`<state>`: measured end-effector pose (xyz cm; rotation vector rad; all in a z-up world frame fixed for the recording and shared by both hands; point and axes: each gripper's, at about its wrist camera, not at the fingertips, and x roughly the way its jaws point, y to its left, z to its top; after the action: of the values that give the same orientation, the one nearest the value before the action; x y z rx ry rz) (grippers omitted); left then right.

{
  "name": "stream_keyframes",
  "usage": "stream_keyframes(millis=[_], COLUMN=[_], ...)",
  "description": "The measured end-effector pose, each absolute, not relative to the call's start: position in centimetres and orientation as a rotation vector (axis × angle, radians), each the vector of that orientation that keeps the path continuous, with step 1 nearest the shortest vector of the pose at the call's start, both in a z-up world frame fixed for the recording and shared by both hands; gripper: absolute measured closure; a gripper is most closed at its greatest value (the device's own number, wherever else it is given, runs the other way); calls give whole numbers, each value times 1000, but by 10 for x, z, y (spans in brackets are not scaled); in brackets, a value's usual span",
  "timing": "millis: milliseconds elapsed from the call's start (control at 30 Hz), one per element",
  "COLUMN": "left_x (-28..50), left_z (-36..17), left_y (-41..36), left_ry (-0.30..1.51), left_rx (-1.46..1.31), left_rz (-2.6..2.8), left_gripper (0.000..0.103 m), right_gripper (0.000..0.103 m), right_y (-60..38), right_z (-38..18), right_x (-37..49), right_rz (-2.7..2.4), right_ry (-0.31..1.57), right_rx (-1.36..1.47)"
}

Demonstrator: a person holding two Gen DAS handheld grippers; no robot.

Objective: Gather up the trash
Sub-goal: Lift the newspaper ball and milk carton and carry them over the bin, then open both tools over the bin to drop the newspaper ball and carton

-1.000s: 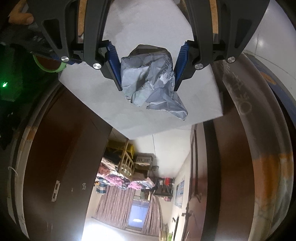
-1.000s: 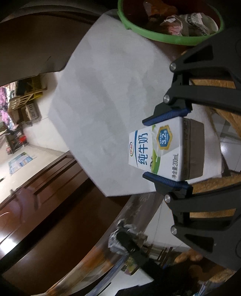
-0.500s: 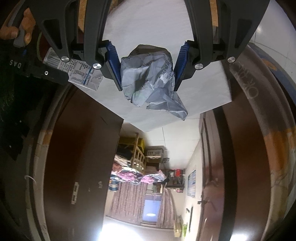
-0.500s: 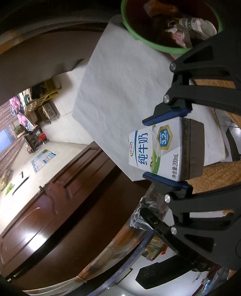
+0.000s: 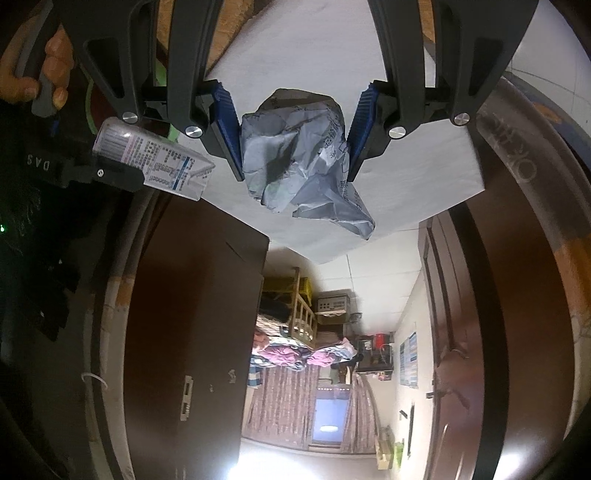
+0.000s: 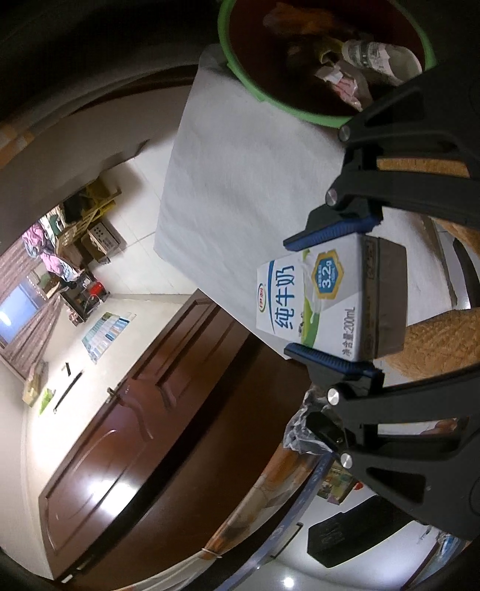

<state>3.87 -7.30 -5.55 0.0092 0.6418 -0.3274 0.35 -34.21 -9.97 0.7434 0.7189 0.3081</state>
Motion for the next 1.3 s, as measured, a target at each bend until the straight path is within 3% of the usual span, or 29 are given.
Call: stream_keyframes(millis=[1300], left_x=[27], left_z=[-86], left_y=[-221], left_ry=[756], left_rx=[124], left_rz=[-692], left_gripper=[54], right_gripper=[53], right_y=[-458], right_z=[-118], right_x=[-47], right_rz=[21], right_ry=[699], right_rx=[814])
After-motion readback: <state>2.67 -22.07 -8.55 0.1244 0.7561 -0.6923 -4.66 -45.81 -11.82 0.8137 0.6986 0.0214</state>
